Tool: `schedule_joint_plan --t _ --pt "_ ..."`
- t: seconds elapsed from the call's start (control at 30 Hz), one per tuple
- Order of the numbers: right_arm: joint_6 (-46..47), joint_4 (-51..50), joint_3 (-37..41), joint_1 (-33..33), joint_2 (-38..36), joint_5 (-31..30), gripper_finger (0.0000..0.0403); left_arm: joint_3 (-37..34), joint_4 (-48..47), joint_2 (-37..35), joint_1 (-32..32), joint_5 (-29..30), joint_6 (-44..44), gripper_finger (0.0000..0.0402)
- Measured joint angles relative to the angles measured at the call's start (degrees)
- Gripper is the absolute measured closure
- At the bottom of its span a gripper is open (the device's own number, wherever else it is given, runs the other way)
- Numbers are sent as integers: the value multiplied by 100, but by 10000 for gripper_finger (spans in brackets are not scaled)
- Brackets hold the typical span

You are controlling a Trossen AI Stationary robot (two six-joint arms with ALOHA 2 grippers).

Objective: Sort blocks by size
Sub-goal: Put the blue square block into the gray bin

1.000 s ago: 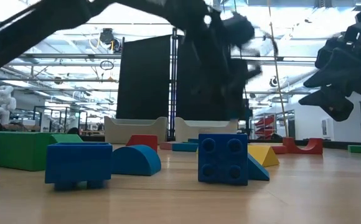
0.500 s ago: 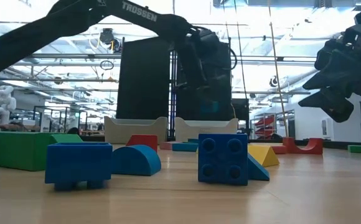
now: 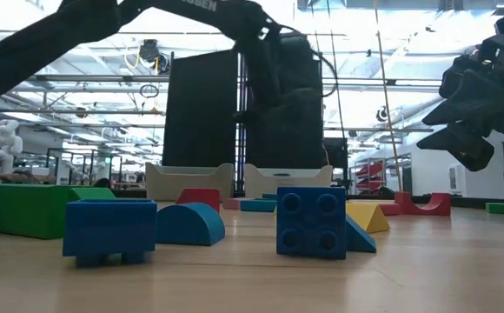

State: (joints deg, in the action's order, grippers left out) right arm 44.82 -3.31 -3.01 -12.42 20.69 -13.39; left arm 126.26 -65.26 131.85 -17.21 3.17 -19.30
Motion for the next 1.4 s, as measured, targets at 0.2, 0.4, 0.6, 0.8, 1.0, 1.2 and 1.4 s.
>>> schedule_joint_plan --t 0.2,0.4,0.6,0.8,1.0,1.2,1.4 --pt "9 -2 0 2 0 0 209 -16 -151 166 583 527 60 41" --pt "103 -2 0 0 -2 0 209 -18 -55 447 661 646 33 41" --pt "146 -2 0 -1 -2 0 209 -20 -68 739 517 730 32 41" --pt "146 -2 0 0 -2 2 209 -22 -138 1056 363 496 51 52" --pt "146 -1 0 2 -2 2 209 -4 -67 1178 244 42 165 109" --pt "123 -1 0 1 -2 0 209 -8 73 1187 231 -69 181 186" --pt "109 -1 0 1 -2 -1 209 -11 122 1185 233 -76 178 257"
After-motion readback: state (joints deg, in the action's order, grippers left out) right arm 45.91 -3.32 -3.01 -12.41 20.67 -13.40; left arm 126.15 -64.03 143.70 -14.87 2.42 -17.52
